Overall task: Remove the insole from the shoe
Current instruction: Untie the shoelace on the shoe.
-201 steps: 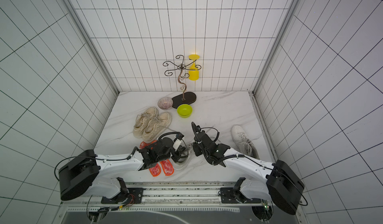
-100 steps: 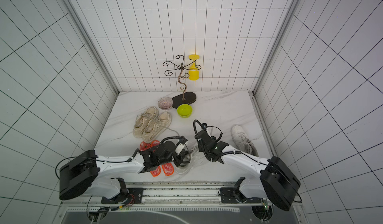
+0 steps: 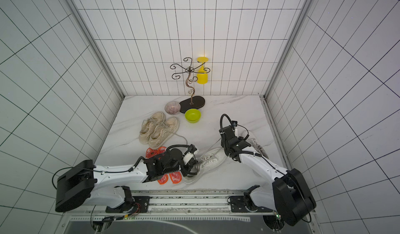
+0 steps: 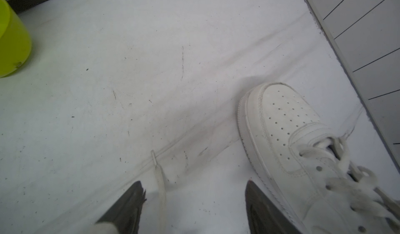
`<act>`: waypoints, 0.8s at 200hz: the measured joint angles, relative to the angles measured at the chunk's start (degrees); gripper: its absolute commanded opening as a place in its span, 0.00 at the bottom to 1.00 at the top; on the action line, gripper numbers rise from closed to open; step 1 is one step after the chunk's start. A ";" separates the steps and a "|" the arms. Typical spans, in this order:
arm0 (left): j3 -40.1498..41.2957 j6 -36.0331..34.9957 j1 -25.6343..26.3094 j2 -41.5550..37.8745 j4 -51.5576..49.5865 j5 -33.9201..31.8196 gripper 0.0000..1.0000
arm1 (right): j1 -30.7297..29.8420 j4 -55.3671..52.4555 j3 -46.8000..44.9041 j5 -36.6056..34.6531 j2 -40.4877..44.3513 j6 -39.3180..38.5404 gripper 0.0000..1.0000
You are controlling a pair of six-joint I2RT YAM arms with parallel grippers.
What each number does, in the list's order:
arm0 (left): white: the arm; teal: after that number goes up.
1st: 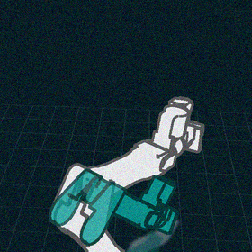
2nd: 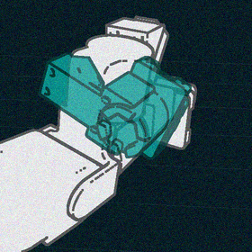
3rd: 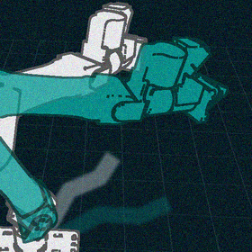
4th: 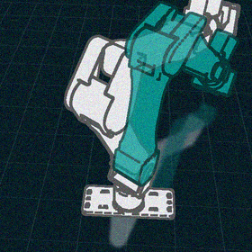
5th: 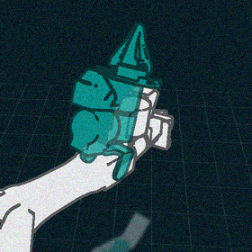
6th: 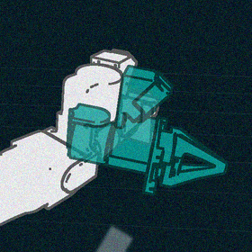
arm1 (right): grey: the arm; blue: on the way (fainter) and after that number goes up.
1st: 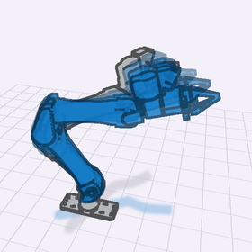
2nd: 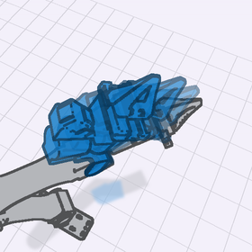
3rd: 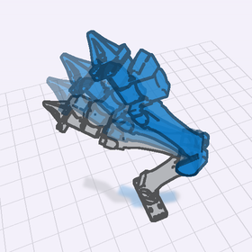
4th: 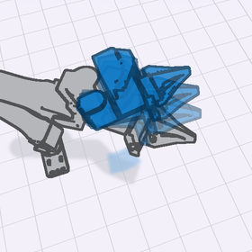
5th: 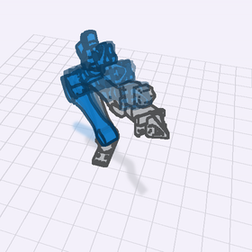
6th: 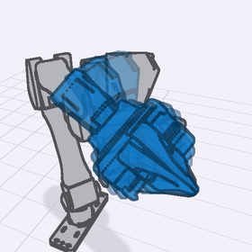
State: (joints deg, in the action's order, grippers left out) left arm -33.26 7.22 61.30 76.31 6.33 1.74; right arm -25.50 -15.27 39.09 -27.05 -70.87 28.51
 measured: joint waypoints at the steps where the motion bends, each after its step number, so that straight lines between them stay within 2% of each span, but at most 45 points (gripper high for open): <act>1: 0.04 -0.02 0.00 -0.07 -0.02 0.00 0.00 | 0.17 -0.02 0.00 0.04 0.02 0.02 0.76; 44: 2.40 -0.50 0.00 -3.21 -0.15 -0.74 0.00 | 13.40 -0.90 0.00 5.70 1.29 0.42 0.79; 75: 3.28 -0.66 -0.11 -4.81 -0.24 -2.32 0.00 | 19.91 -0.83 0.00 9.79 3.15 1.22 0.80; 160: 4.92 1.40 -7.17 -7.50 -0.57 -3.21 0.00 | 21.51 -0.87 0.00 12.13 5.79 2.01 0.84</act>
State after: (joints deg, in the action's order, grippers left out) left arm -28.34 8.62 54.13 68.82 5.76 -1.48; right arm -3.99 -16.14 39.09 -14.92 -65.08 30.52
